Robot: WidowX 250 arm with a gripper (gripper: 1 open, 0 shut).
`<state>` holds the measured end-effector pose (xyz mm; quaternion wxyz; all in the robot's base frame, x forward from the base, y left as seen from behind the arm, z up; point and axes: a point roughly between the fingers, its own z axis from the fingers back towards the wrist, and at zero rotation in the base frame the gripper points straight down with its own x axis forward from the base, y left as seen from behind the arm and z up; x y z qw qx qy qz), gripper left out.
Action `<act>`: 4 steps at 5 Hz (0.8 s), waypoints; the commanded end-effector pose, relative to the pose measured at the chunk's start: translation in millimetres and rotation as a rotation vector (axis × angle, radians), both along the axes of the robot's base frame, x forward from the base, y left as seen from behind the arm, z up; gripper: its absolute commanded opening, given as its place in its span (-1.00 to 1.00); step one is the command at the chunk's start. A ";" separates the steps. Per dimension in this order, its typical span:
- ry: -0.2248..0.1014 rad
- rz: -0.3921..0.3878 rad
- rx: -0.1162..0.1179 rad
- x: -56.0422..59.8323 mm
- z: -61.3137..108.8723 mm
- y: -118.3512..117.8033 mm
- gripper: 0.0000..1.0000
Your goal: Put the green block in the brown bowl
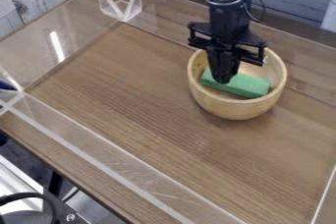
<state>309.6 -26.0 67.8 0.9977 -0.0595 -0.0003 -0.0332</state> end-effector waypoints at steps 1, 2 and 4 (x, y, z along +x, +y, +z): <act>-0.057 -0.010 0.001 11.9 13.2 -2.8 -1.00; -0.054 -0.012 0.000 13.1 11.6 -3.8 -1.00; -0.048 -0.017 0.001 14.7 12.9 -6.0 1.00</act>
